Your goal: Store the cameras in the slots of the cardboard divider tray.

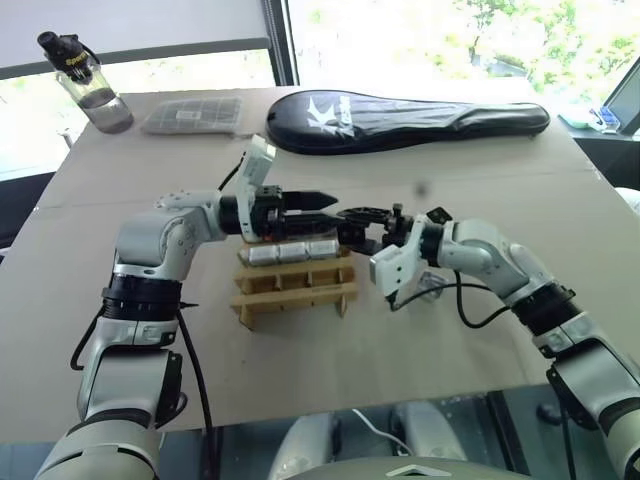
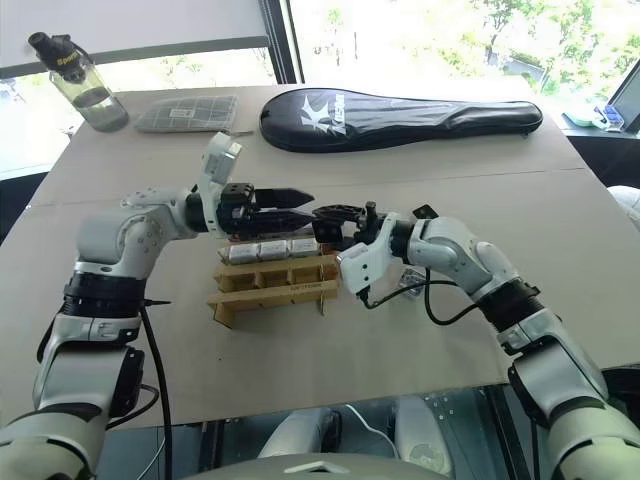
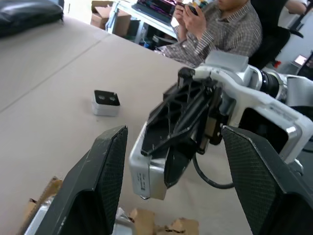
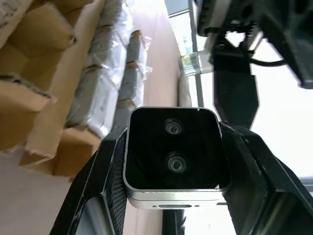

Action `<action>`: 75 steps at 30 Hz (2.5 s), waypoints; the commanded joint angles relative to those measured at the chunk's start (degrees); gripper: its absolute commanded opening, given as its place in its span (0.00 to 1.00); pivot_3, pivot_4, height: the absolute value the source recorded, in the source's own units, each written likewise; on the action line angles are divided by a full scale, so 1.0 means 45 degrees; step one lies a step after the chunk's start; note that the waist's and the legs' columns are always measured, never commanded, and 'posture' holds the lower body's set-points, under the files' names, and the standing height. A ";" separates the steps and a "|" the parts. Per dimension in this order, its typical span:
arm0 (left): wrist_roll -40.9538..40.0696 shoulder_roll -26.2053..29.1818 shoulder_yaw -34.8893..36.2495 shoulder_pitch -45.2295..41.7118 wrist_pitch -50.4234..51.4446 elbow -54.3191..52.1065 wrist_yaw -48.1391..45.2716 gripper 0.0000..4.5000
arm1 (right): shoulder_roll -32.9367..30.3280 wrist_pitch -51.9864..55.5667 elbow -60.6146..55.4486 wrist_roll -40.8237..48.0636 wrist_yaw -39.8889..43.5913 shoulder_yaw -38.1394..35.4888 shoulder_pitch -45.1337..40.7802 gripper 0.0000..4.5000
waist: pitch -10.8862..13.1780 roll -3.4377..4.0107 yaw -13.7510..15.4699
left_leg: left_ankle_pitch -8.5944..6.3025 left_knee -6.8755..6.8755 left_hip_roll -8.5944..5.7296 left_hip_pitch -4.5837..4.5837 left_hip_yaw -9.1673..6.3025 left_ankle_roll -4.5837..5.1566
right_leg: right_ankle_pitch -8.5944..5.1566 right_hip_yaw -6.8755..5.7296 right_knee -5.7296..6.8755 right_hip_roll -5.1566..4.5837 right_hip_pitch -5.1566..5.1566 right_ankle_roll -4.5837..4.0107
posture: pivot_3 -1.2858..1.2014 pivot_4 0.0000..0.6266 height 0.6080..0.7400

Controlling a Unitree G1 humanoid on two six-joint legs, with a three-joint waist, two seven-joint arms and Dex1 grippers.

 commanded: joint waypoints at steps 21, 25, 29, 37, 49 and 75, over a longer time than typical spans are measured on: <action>0.0758 -0.0104 -0.0119 -0.1143 -0.0844 0.1489 -0.1155 0.70 | -0.0135 -0.1424 -0.0084 -0.0249 -0.1159 -0.0538 -0.0508 0.45 | 0.0000 0.0000 -0.0262 | 0.0000 0.0003 -0.0021 0.0000 -0.0041 0.0000 | 0.0000 -0.0002 0.0002 -0.0001 -0.0001 0.0000 | 0.52 0.24 1.00; 0.0476 -0.0203 -0.0049 -0.1005 -0.0586 0.1210 -0.1191 0.58 | -0.0211 -0.1660 -0.0120 -0.0156 -0.1073 -0.0480 -0.0315 0.45 | 0.0000 0.0000 -0.0277 | 0.0000 0.0002 -0.0022 0.0001 -0.0045 0.0000 | 0.0000 0.0000 0.0003 0.0001 -0.0002 0.0000 | 0.52 0.24 1.00; 0.0355 -0.0186 -0.0030 -0.0988 -0.0479 0.1148 -0.1254 0.20 | -0.0117 -0.1617 -0.0220 -0.0136 -0.1012 -0.0425 -0.0229 0.45 | 0.0000 0.0000 -0.0276 | 0.0000 0.0003 -0.0026 0.0001 -0.0053 0.0000 | 0.0000 0.0002 0.0003 0.0001 -0.0002 0.0000 | 0.52 0.24 1.00; 0.0492 -0.0143 -0.0091 -0.0964 -0.0663 0.1209 -0.1371 0.15 | -0.0130 -0.1521 -0.0203 0.0233 -0.0717 -0.0359 -0.0072 0.45 | 0.0000 0.0000 -0.0273 | 0.0000 0.0003 -0.0039 0.0001 -0.0071 0.0000 | 0.0000 0.0005 0.0002 -0.0002 -0.0002 0.0000 | 0.52 0.24 1.00; 0.1223 0.1064 0.0955 0.0304 -0.3802 0.1932 -0.2038 0.15 | -0.1123 0.1567 -0.2269 0.5013 0.1832 -0.1701 0.2344 0.98 | 0.0000 0.0000 -0.0249 | 0.0000 0.0002 -0.0075 0.0000 -0.0154 0.0000 | 0.0000 0.0003 -0.0004 -0.0016 -0.0001 0.0000 | 0.52 0.24 1.00; -0.1662 0.4139 -0.0941 0.3130 -1.0044 0.4530 -0.3864 0.15 | -0.2910 0.9409 -0.7463 1.7056 1.0970 -0.9876 1.3856 0.98 | 0.0012 0.0012 0.0456 | -0.0024 -0.0006 -0.0098 0.0039 -0.0215 0.0040 | 0.0011 -0.0016 -0.0015 -0.0042 0.0104 0.0021 | 0.52 0.24 1.00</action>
